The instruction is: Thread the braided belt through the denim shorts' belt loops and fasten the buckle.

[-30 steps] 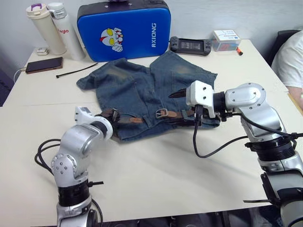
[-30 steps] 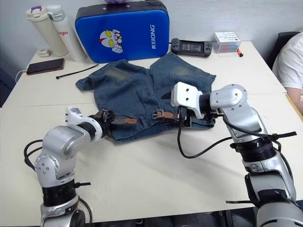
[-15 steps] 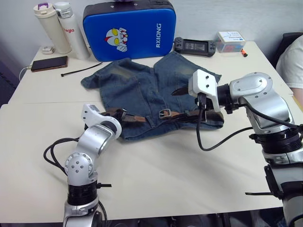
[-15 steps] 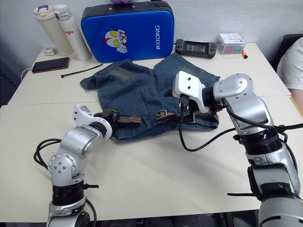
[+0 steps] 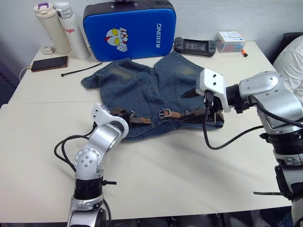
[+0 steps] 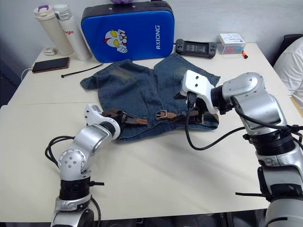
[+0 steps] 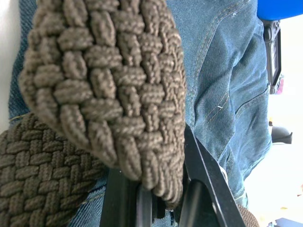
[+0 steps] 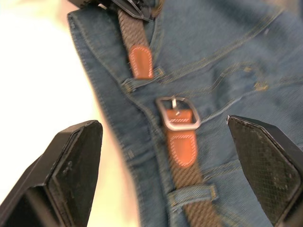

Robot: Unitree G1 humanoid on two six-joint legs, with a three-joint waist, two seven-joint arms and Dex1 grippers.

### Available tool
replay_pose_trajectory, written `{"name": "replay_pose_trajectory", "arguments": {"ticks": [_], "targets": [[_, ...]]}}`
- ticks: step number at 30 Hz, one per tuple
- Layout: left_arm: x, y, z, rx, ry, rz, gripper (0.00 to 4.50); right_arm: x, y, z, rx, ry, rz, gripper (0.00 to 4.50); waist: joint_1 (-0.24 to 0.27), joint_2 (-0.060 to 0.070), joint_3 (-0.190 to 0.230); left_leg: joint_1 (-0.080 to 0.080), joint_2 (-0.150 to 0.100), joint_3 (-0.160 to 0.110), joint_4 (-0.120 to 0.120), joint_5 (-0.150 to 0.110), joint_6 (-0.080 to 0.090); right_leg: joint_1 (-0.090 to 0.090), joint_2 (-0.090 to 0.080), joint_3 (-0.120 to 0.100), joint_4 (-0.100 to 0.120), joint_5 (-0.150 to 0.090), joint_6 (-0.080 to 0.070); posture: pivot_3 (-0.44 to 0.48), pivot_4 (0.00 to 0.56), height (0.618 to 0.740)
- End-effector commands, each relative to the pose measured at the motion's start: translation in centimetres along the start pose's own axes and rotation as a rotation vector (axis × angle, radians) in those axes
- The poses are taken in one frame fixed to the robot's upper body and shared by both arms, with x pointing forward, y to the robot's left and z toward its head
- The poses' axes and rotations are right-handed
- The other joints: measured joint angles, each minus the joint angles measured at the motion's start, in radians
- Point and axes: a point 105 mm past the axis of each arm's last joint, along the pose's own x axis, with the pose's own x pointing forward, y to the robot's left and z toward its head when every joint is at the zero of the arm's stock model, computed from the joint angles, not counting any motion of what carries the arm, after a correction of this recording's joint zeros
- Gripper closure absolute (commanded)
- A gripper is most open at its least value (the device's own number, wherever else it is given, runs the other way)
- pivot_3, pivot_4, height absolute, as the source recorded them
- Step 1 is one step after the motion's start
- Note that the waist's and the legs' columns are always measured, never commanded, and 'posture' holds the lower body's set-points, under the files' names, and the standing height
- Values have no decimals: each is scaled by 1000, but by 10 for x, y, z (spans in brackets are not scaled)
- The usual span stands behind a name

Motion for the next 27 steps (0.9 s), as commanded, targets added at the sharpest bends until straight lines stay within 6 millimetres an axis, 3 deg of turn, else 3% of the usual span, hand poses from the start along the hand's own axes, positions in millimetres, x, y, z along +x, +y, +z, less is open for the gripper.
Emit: {"name": "replay_pose_trajectory", "arguments": {"ticks": [1,13,27], "targets": [[-4,-2,2,51,-25,-14,4500,-13,1,15,13,-54,-4,33,0,0,0,0,0,0,0,0,0,0,0,0,0,0,0,0,150,664],[-17,-8,14,148,-94,-12,4500,-12,-3,10,32,-44,-14,33,0,0,0,0,0,0,0,0,0,0,0,0,0,0,0,0,150,664],[5,-1,-9,82,-41,10,4500,-10,-4,11,16,-36,-20,33,1,0,0,0,0,0,0,0,0,0,0,-1,0,0,0,0,150,664]]}}
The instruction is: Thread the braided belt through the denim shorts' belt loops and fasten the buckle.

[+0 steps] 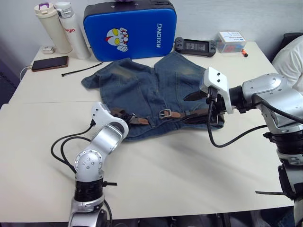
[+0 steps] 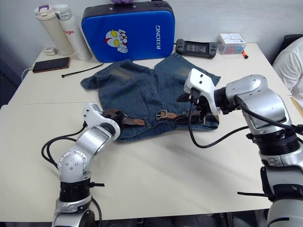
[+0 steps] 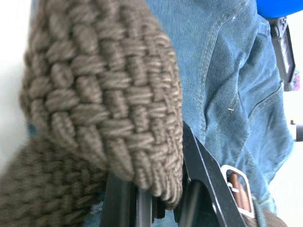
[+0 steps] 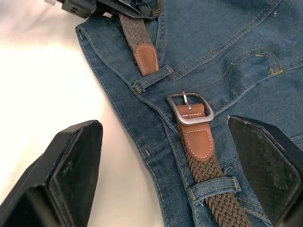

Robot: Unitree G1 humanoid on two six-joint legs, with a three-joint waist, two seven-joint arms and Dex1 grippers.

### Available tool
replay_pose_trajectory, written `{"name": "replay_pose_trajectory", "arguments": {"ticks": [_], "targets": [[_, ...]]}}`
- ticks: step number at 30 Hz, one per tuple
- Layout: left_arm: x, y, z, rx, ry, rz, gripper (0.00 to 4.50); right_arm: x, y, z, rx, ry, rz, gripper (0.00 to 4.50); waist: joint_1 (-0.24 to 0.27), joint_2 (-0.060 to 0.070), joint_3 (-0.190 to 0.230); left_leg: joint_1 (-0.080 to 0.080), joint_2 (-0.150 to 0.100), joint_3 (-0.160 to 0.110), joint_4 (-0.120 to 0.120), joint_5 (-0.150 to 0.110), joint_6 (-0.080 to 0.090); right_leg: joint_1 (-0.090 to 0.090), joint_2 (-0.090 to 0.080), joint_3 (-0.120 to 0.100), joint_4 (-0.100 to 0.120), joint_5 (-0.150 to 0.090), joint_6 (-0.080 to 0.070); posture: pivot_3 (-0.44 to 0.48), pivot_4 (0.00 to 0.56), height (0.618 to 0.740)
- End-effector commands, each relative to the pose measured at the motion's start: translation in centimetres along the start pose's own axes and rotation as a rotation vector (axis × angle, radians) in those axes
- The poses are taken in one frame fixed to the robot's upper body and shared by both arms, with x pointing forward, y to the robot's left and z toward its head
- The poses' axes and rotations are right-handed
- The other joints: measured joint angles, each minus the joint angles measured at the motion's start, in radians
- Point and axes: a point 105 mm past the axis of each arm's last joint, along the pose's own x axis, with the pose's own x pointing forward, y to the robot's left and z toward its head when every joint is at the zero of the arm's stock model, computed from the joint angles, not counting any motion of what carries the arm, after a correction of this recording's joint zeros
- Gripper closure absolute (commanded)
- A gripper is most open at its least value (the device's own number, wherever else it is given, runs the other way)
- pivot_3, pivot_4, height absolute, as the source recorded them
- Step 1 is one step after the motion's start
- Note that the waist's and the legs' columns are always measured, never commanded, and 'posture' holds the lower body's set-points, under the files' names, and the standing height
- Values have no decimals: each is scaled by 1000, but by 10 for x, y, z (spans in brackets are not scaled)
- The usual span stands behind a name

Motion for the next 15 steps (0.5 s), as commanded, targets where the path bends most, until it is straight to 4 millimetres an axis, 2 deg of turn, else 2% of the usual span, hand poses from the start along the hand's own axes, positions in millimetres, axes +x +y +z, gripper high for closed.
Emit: {"name": "replay_pose_trajectory", "arguments": {"ticks": [1,10,15], "targets": [[2,-4,-4,-2,-4,-10,4500,-7,-3,14,-69,-10,-26,33,-1,0,0,0,0,0,0,0,0,0,0,0,0,0,0,0,150,664],[6,-1,-13,-47,-39,35,4500,1,-5,21,-86,-22,6,33,2,0,0,0,0,1,0,0,0,0,0,0,-1,0,0,0,150,664],[12,-14,-27,-21,-23,0,4500,5,-7,22,-92,-16,23,33,4,0,0,0,0,1,0,0,0,0,0,0,-1,0,0,0,150,664]]}}
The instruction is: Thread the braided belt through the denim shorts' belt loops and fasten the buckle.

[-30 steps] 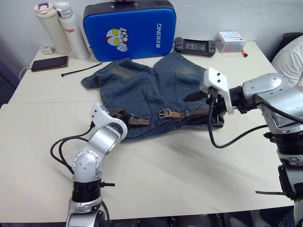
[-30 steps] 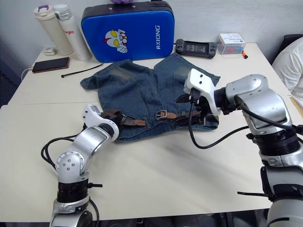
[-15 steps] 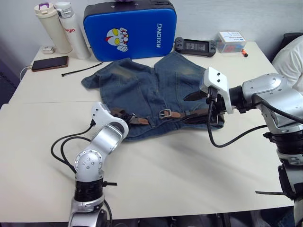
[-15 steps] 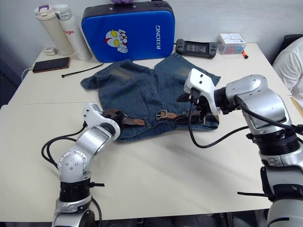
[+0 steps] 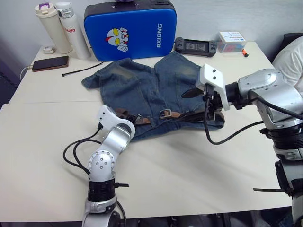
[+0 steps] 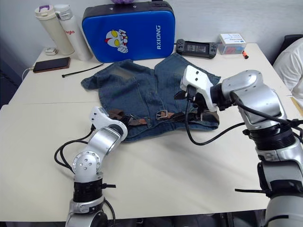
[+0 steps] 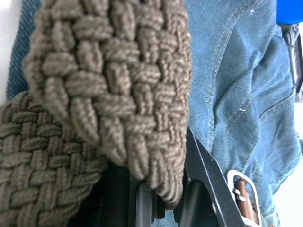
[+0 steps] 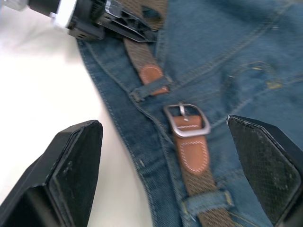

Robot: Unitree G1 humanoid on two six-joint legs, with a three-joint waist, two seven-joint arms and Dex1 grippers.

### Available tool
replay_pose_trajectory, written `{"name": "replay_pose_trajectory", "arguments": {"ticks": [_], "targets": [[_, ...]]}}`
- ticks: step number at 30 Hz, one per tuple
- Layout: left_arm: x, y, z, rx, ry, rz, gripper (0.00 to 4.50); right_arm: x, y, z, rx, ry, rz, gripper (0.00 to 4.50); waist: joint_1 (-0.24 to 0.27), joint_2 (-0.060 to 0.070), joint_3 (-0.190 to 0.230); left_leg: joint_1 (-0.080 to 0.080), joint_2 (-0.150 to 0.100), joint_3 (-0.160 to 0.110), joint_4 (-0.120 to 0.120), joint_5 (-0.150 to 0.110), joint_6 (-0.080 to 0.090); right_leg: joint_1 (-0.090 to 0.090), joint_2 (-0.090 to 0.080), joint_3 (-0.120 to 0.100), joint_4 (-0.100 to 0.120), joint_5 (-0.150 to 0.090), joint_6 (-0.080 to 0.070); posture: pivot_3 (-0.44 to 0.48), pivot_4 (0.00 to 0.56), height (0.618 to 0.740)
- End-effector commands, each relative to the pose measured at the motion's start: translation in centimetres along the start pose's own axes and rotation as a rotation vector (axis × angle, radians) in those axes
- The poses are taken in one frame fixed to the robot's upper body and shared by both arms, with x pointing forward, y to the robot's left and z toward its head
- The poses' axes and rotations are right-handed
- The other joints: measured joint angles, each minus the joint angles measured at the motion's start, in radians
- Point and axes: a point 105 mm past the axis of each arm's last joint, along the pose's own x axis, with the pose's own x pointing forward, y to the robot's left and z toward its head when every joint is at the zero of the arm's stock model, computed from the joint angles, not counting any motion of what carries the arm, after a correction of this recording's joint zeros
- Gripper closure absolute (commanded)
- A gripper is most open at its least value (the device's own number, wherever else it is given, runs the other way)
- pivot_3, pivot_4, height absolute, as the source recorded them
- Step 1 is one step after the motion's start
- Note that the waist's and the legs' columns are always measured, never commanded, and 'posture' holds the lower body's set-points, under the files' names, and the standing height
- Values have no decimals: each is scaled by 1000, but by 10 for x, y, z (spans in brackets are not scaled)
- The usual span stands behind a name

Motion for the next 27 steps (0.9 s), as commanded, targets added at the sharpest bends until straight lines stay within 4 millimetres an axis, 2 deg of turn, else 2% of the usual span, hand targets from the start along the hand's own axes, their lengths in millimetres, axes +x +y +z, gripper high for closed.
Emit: {"name": "replay_pose_trajectory", "arguments": {"ticks": [1,11,18,27], "targets": [[3,-13,-18,3,30,-35,4500,-5,-2,14,-62,-16,-6,33,5,0,0,0,0,0,0,0,0,0,0,0,0,0,0,0,150,664],[15,-32,-30,19,56,-86,4500,-3,-1,14,-60,-14,2,33,38,0,0,-1,-1,0,4,0,0,2,0,0,-1,1,1,0,150,664],[13,-58,-42,51,123,-165,4500,-3,1,12,-52,-12,-6,33,44,0,0,-1,-1,0,5,0,0,1,0,0,-1,1,2,0,150,664],[13,-71,-53,136,197,-194,4500,-2,2,9,-40,-3,-22,33,47,0,0,-1,-1,0,5,0,0,2,0,0,-1,1,2,0,150,664]]}}
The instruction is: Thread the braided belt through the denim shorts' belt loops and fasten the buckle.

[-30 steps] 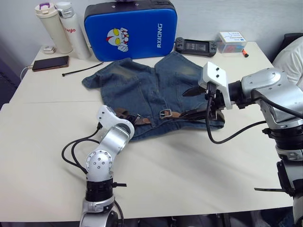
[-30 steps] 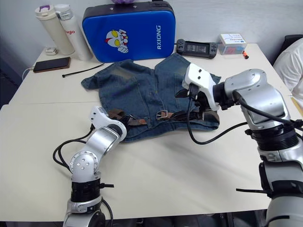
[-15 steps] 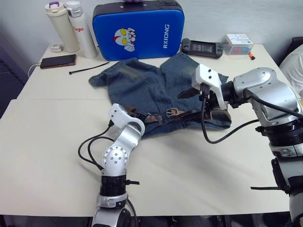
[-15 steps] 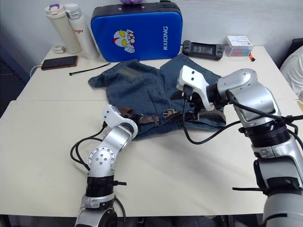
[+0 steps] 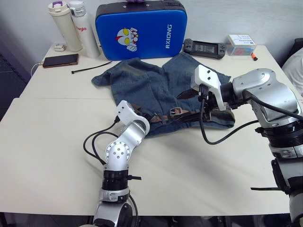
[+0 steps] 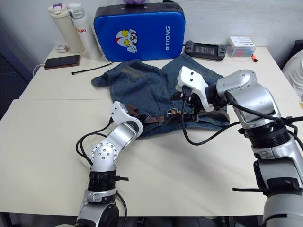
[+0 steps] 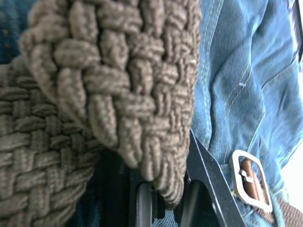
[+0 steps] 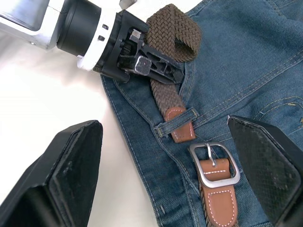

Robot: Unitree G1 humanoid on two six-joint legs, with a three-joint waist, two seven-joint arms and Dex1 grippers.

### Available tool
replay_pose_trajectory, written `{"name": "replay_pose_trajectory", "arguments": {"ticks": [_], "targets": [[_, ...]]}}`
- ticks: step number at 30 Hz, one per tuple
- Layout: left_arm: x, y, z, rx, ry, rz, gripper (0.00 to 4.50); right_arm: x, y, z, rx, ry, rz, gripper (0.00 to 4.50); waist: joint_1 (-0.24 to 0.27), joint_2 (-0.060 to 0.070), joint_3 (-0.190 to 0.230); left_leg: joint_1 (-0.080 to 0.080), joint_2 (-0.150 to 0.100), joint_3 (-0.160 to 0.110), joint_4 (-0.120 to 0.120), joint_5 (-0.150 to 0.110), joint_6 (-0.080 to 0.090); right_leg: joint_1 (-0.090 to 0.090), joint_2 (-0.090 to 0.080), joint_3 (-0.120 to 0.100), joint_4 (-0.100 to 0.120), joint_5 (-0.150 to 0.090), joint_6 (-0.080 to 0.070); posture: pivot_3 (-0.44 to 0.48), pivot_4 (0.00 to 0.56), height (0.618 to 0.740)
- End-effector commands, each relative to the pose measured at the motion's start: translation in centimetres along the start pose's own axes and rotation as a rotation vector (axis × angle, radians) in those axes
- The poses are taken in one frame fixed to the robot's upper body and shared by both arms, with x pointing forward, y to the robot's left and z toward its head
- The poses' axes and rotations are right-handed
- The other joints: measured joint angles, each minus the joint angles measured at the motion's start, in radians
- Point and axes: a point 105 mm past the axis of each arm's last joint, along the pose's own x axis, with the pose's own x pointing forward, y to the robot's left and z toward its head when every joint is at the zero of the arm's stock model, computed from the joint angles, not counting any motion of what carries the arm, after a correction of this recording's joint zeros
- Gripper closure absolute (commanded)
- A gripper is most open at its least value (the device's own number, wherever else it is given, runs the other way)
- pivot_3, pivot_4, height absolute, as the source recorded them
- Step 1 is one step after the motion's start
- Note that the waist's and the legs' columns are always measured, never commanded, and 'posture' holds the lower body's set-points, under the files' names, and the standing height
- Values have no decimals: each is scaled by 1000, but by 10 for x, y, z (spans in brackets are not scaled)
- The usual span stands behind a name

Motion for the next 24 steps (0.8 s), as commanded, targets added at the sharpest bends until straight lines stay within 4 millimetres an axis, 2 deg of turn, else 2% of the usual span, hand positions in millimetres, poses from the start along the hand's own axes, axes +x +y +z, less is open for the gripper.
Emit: {"name": "replay_pose_trajectory", "arguments": {"ticks": [1,3,9,13,17,22,24], "targets": [[2,-40,-19,20,82,-113,4500,-7,0,6,-32,-6,-29,33,0,0,0,0,0,0,0,0,0,0,0,0,0,0,0,0,150,664],[8,-36,-33,14,138,-100,4500,-7,-1,6,-31,-5,-33,33,1,0,0,0,0,0,0,0,0,0,0,0,0,0,0,0,150,664],[7,-66,-38,46,166,-236,4500,-11,-1,4,-27,2,-52,33,8,0,0,1,-3,-2,1,0,1,3,-1,0,0,0,0,0,150,664],[5,-69,-58,61,266,-274,4500,-15,-2,1,-25,14,-69,33,7,0,0,1,-7,-3,0,1,3,3,-2,0,0,0,0,0,150,664],[-3,-68,-57,92,304,-325,2850,-18,-2,-2,-19,20,-86,0,6,0,0,1,-11,-6,1,1,5,4,-4,0,1,0,1,0,150,664],[-17,-51,-43,124,341,-313,968,-22,-2,-5,-13,27,-93,0,2,0,0,2,-13,-7,0,1,6,5,-10,0,0,1,1,0,150,664],[-23,-45,-37,152,356,-312,73,-23,-2,-7,-11,30,-97,0,-1,0,0,1,-12,-7,0,1,6,4,-10,0,1,1,1,0,150,664]]}}
